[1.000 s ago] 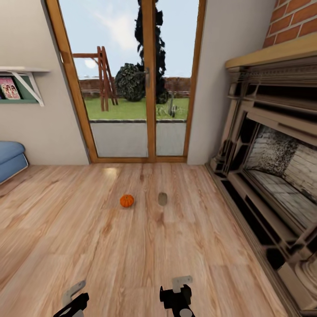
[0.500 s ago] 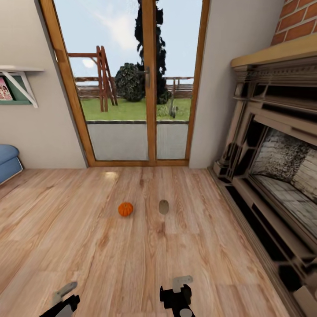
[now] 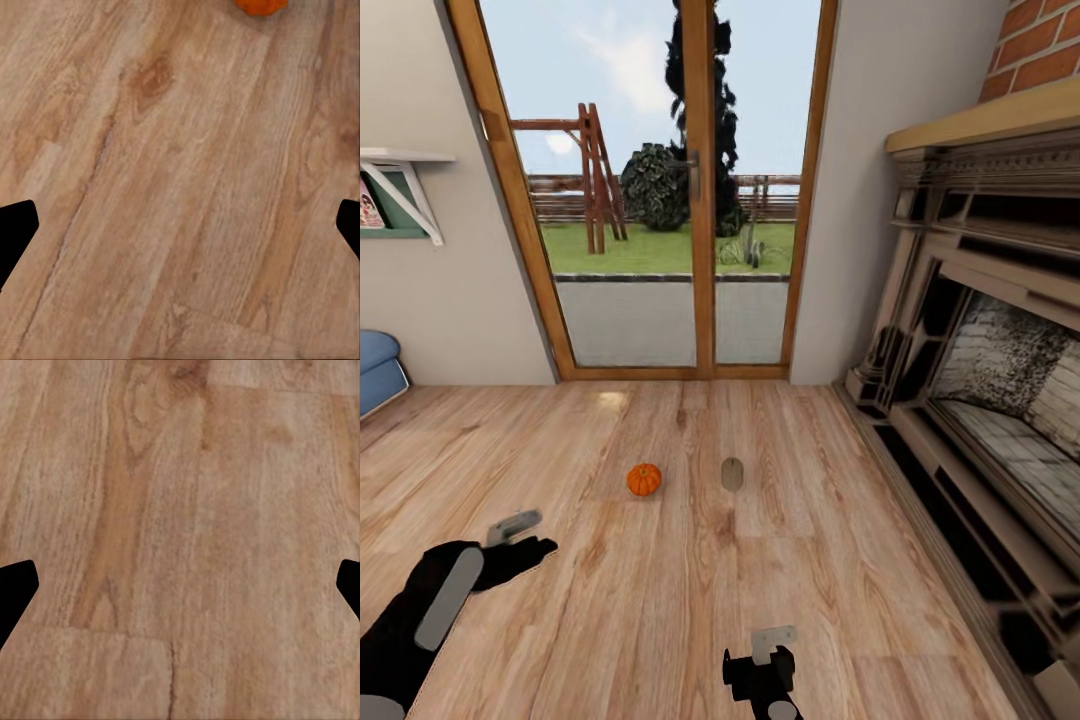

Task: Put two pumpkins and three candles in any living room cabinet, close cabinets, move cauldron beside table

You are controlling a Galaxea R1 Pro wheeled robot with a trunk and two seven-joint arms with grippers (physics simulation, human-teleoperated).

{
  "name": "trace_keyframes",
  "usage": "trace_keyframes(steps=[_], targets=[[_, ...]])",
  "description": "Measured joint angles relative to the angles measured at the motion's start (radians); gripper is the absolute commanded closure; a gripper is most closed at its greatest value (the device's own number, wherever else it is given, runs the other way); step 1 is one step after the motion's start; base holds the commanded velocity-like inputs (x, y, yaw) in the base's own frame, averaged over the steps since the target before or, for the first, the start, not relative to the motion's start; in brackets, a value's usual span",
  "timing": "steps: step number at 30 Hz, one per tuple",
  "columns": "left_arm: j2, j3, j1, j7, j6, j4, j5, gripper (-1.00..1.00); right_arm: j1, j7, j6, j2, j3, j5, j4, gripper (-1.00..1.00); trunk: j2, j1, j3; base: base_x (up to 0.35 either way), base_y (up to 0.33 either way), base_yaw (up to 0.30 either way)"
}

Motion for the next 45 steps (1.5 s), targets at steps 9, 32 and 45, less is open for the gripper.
trace_keyframes(steps=[9, 32, 45], targets=[[0.0, 0.038, 0.084, 0.0, 0.107, -0.249, 0.001, -1.0, 0.0, 0.0, -0.015, 0.0, 0.001, 0.001, 0.001, -1.0, 0.0, 0.0, 0.0, 0.001, 0.0, 0.0], [-0.008, 0.04, 0.087, 0.0, 0.119, -0.261, 0.004, -1.0, 0.0, 0.0, -0.016, 0.0, 0.0, 0.0, 0.001, -1.0, 0.0, 0.0, 0.0, 0.0, 0.0, 0.0], [-0.013, 0.035, 0.087, -0.001, 0.119, -0.255, 0.004, -1.0, 0.0, 0.0, -0.016, 0.0, -0.006, -0.003, 0.001, -1.0, 0.0, 0.0, 0.0, 0.0, 0.0, 0.0]])
